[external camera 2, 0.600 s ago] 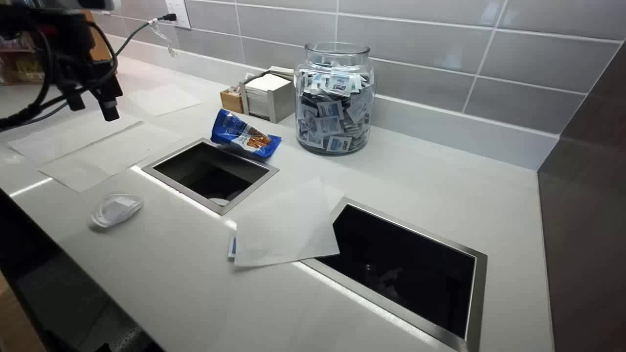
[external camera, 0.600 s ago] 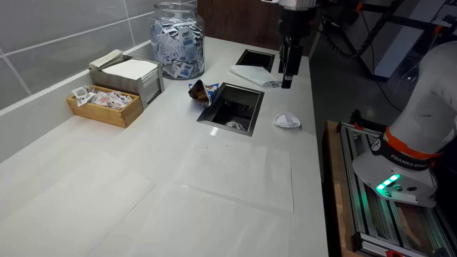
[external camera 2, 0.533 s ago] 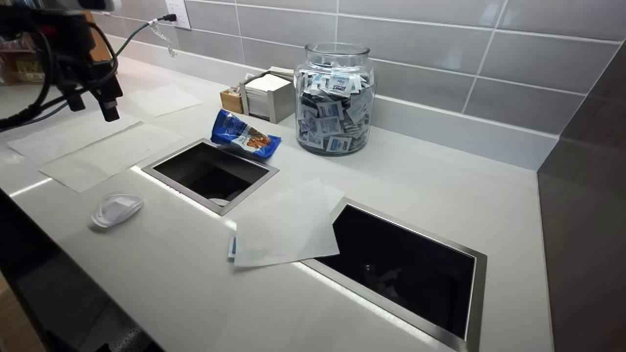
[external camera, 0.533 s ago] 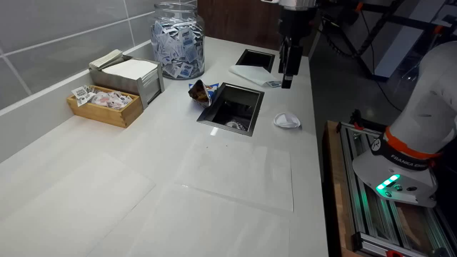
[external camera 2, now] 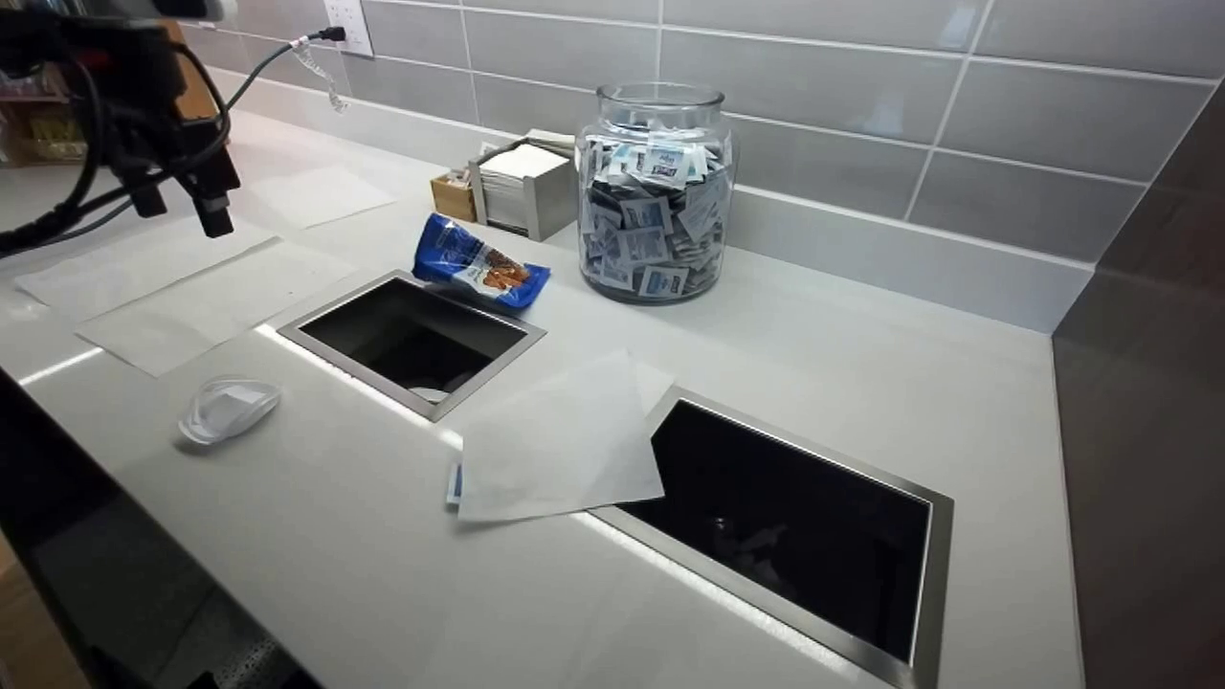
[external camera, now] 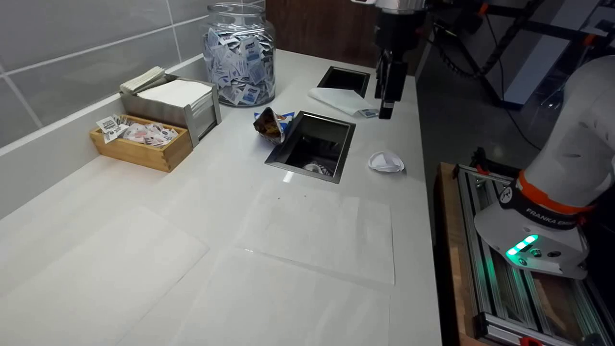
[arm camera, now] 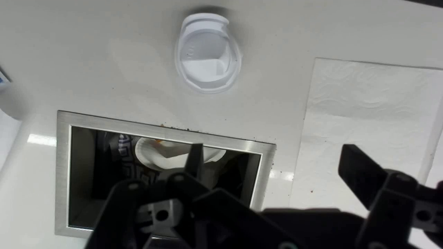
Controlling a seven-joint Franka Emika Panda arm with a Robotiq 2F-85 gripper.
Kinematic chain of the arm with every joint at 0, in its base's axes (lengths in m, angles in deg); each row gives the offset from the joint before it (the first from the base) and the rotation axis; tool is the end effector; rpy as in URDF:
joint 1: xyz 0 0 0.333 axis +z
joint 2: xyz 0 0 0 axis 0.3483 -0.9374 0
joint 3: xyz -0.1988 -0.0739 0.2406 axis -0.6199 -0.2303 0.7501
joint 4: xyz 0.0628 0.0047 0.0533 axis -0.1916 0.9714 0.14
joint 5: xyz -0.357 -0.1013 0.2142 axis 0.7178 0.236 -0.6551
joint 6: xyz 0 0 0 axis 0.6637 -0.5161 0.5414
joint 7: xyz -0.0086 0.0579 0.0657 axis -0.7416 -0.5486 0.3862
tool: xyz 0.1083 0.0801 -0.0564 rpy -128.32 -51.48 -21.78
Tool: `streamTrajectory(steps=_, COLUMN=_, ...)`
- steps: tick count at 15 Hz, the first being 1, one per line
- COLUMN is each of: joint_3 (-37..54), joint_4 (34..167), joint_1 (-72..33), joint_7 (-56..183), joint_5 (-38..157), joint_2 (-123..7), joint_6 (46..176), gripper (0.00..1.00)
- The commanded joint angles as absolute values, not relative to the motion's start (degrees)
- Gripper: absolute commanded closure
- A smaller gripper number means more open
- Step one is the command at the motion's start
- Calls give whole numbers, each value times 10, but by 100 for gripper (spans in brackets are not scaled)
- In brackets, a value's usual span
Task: Press down on the blue and white packet nine times
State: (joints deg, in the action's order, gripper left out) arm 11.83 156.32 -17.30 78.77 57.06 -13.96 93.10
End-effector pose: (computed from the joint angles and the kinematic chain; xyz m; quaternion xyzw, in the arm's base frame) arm 0.4051 0.0183 0.3574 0.9920 0.1208 -0.0360 0.0005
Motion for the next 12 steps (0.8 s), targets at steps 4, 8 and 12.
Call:
streamTrajectory(steps=4, joint_3=96, joint_4=1481, joint_1=-201, joint_7=708, joint_5=529, joint_2=-190, joint_6=899, gripper=0)
streamTrajectory(steps=8, joint_3=89, joint_4=1391, joint_1=-224, joint_7=633, joint_5=498, joint_2=-245, joint_6=883, gripper=0)
streamTrajectory(steps=12, joint_3=102, joint_4=1323, joint_1=-238, joint_7=516, joint_5=492, joint_2=-315, joint_6=925, gripper=0)
